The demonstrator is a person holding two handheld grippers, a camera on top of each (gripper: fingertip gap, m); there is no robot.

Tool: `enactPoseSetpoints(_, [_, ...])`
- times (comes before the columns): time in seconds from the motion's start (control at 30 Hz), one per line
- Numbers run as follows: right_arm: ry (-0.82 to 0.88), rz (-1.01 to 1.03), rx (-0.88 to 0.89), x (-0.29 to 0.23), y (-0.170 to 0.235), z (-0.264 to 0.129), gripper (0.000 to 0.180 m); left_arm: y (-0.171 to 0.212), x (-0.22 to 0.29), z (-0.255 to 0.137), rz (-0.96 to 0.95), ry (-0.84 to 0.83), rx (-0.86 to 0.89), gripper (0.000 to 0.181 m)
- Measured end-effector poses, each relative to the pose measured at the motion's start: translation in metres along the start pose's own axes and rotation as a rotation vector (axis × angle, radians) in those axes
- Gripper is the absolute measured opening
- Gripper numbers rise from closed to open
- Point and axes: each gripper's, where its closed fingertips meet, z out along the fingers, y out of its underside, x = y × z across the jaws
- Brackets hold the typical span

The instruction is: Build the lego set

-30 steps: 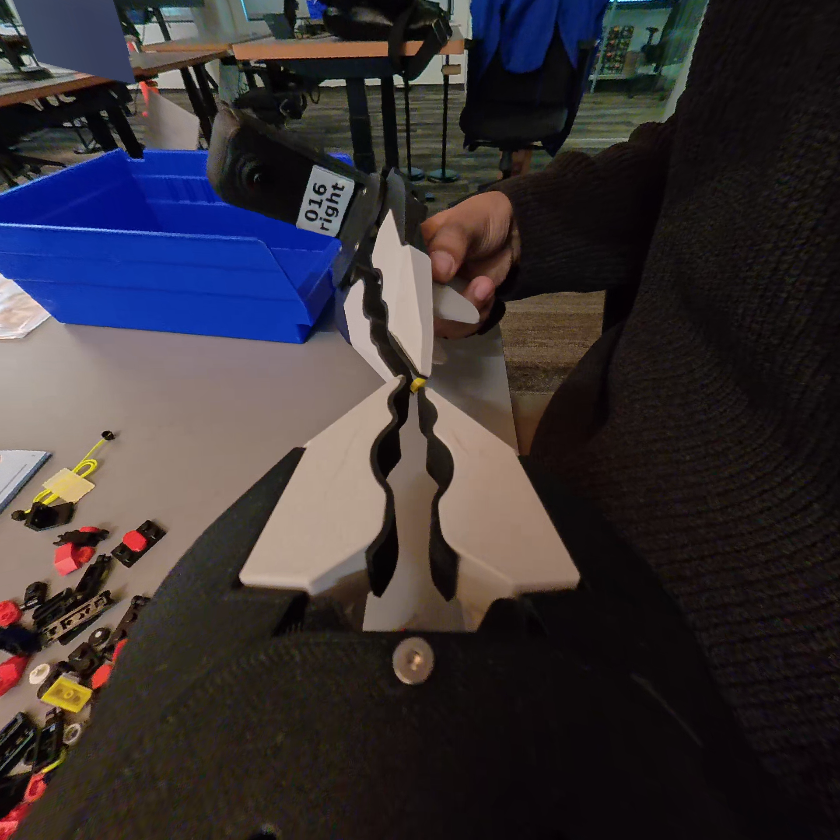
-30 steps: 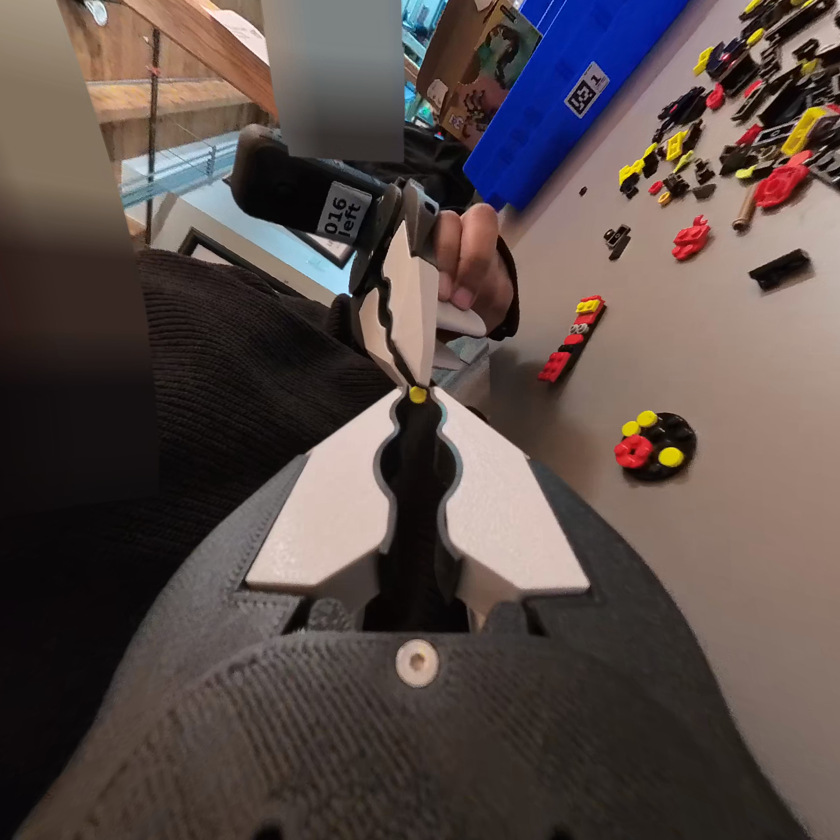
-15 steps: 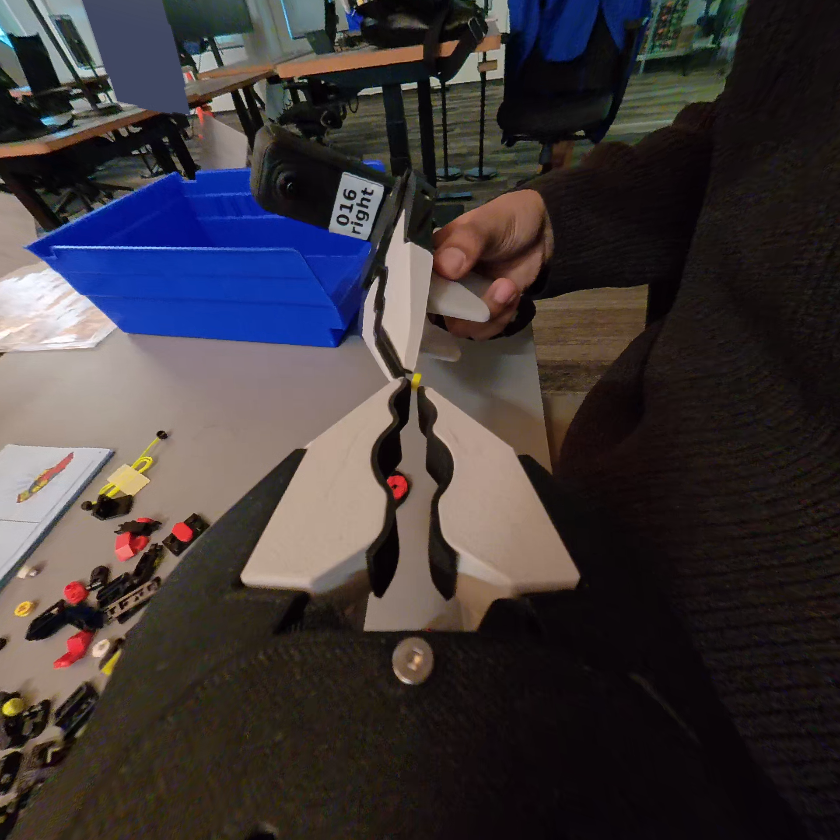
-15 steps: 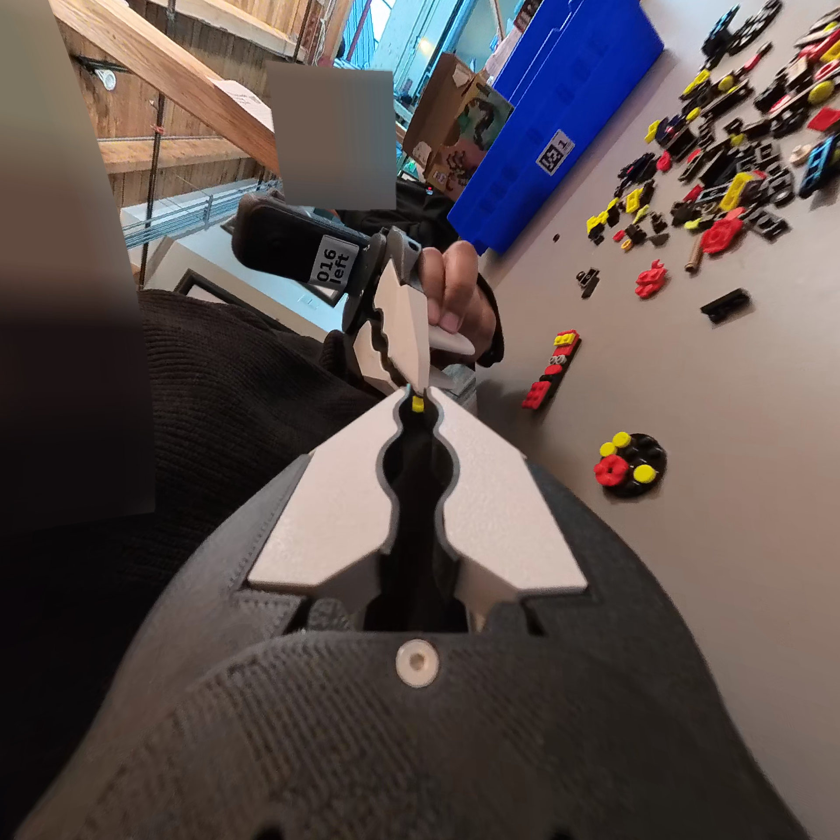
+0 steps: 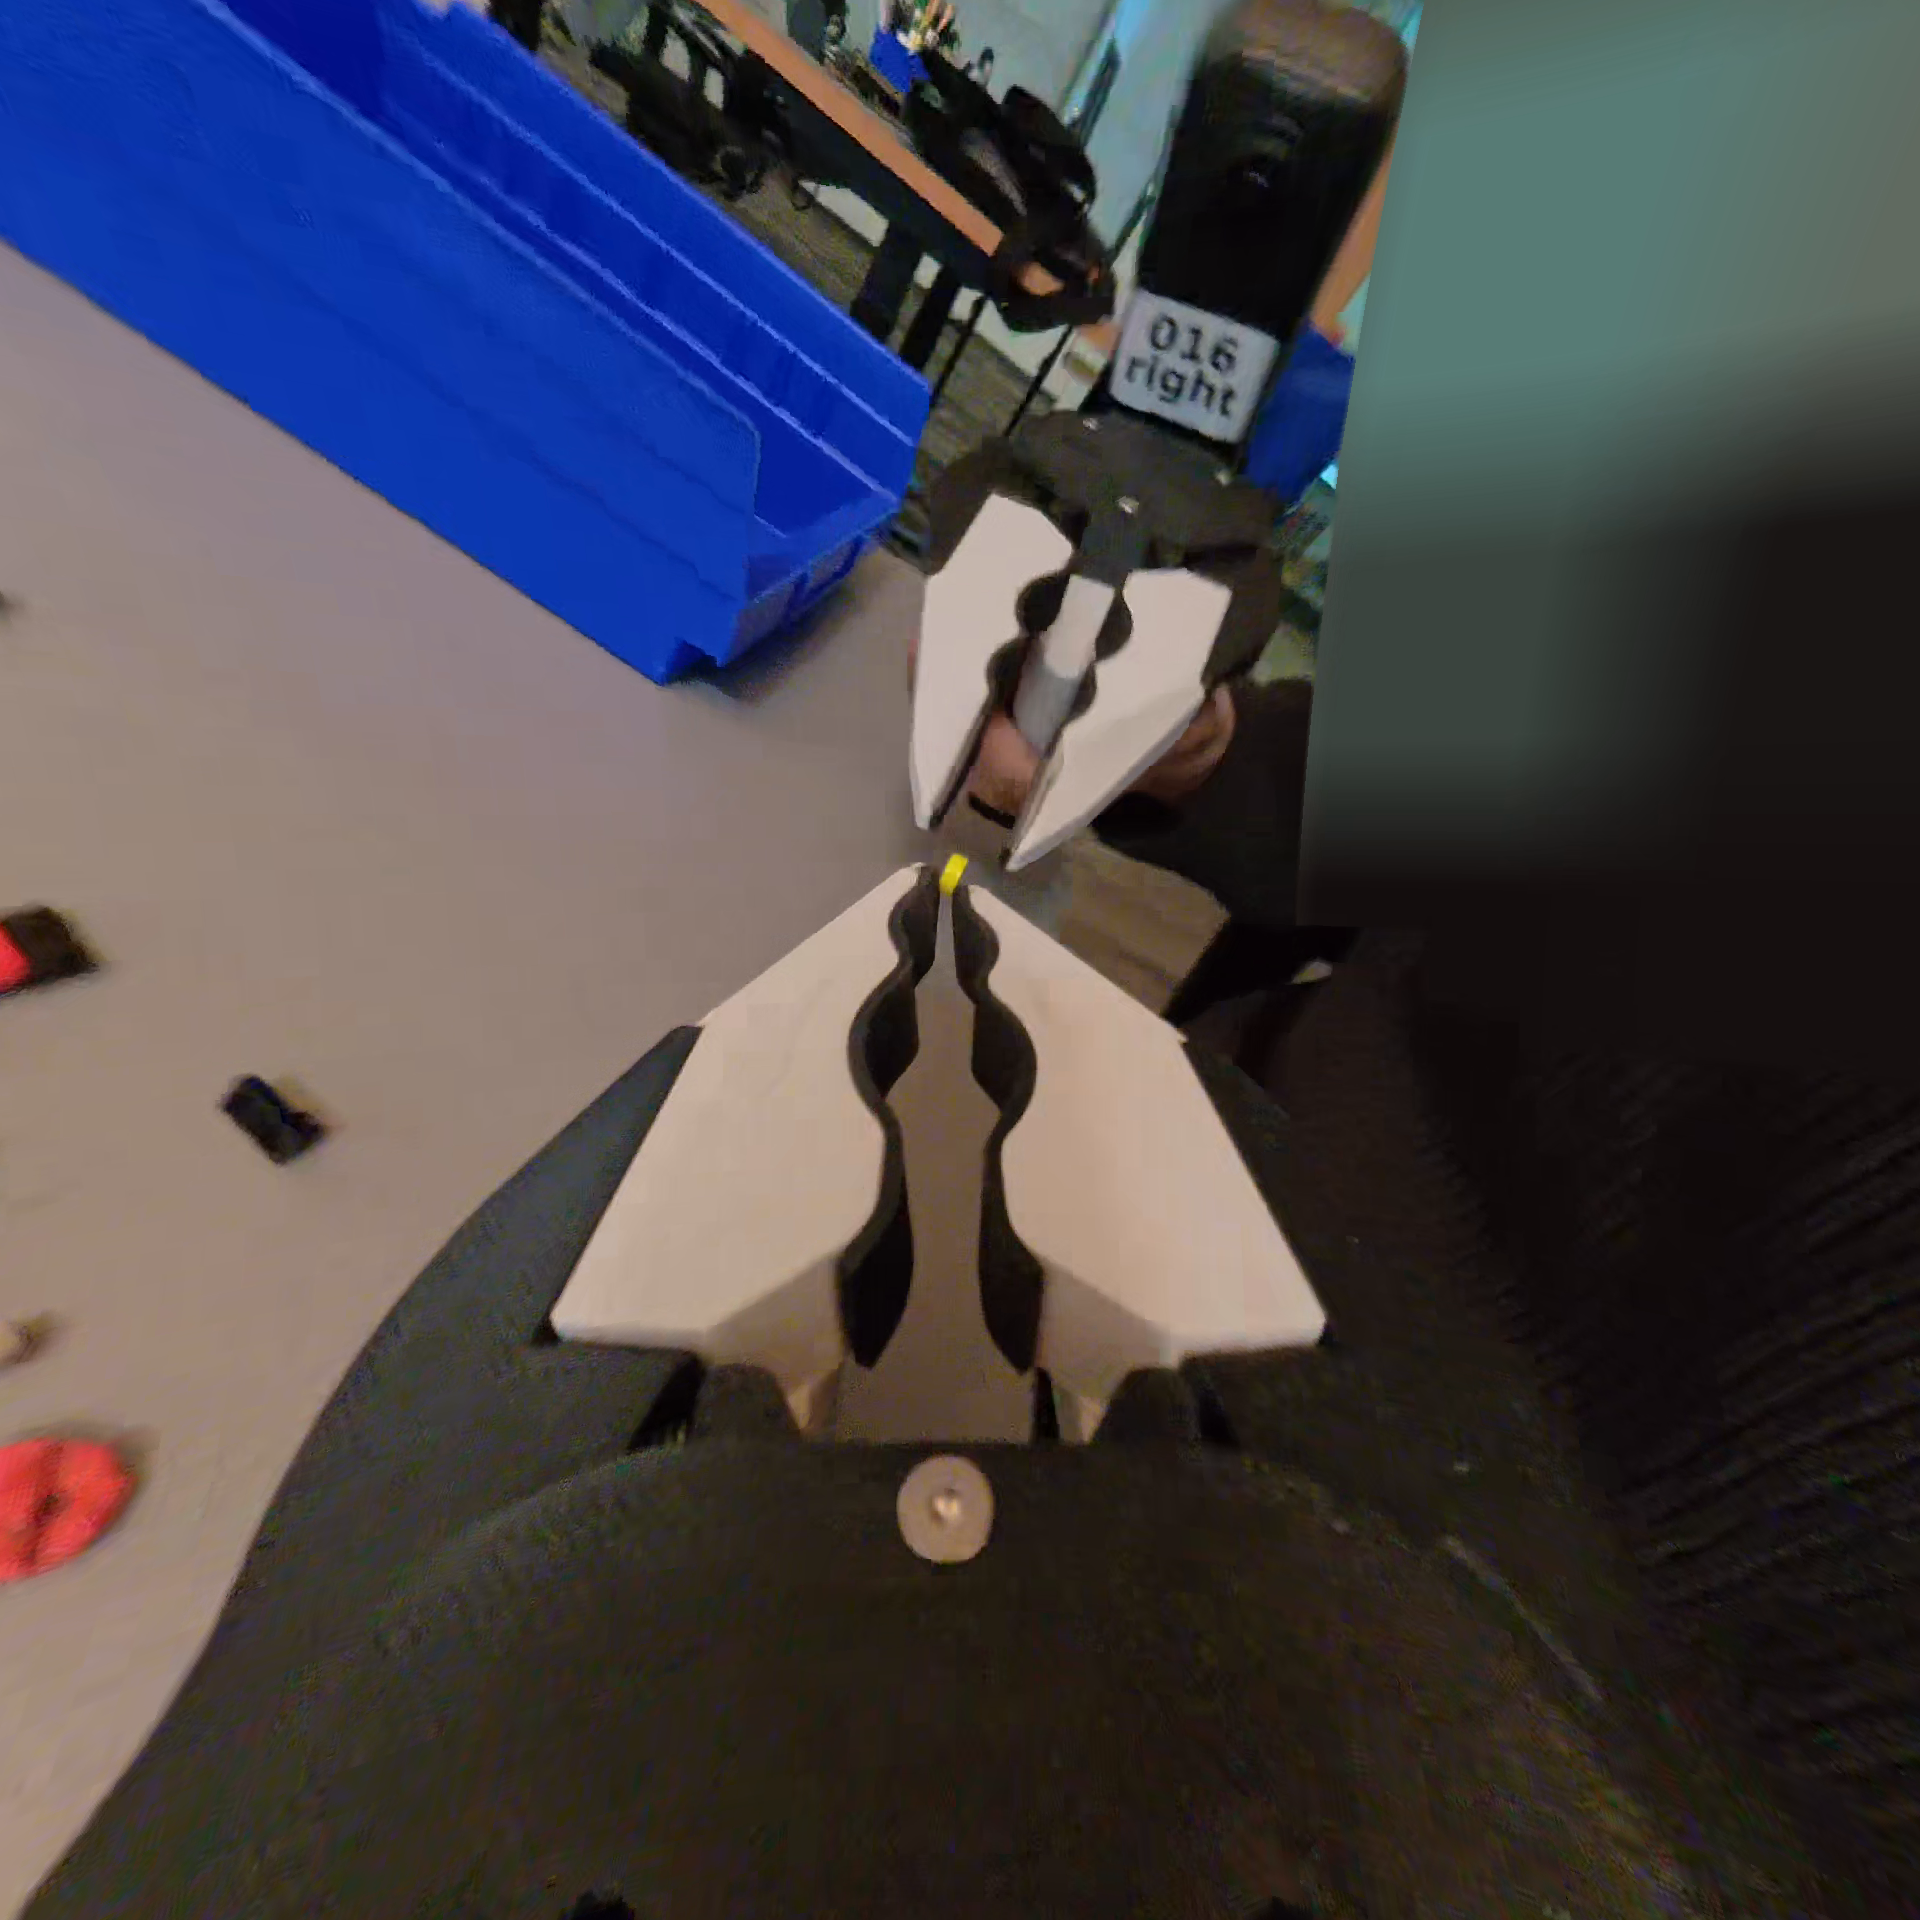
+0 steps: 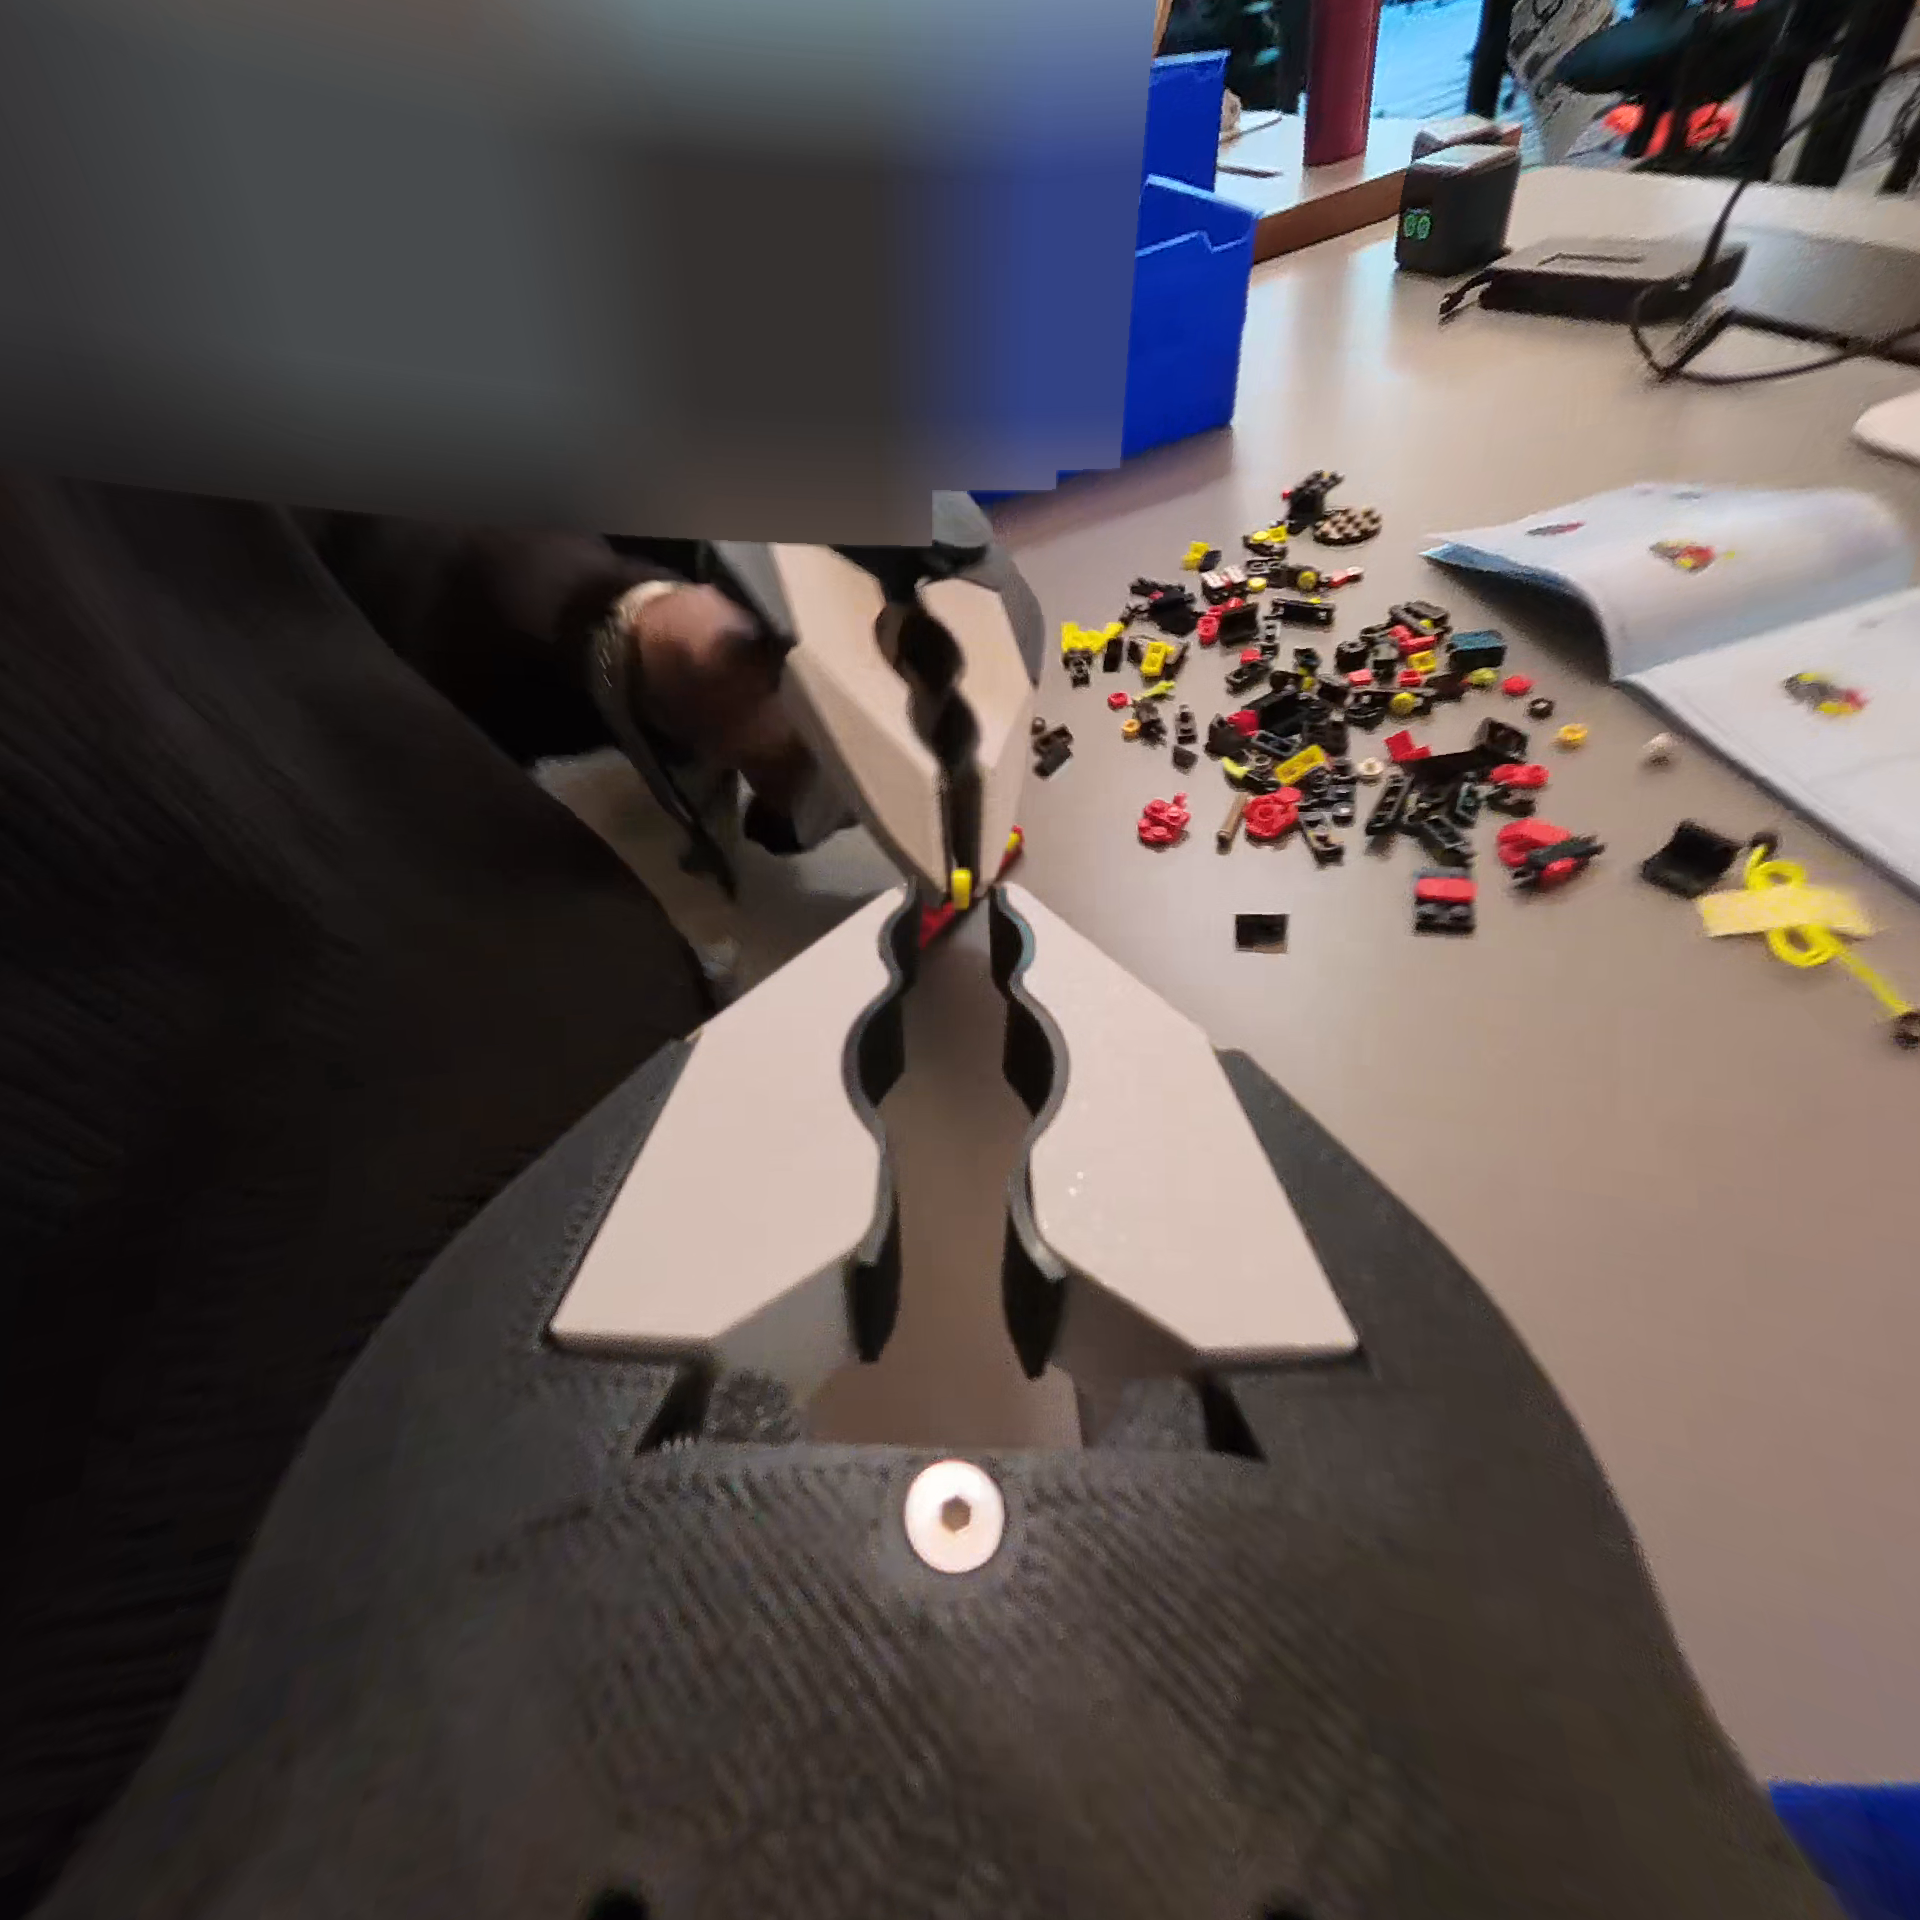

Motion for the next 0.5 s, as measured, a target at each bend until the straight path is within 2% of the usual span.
enactPoseSetpoints(0.13, [0.021,-0.029,-0.03,0.0007,0.0042,0.0036,0.005,0.0002,-0.0039,-0.0012,-0.123,0.038,0.012,0.0])
enactPoseSetpoints(0.5, [-0.015,0.027,-0.048,0.0001,0.0095,0.0054,0.001,0.0052,-0.002,0.0021,-0.115,0.041,-0.016,0.0])
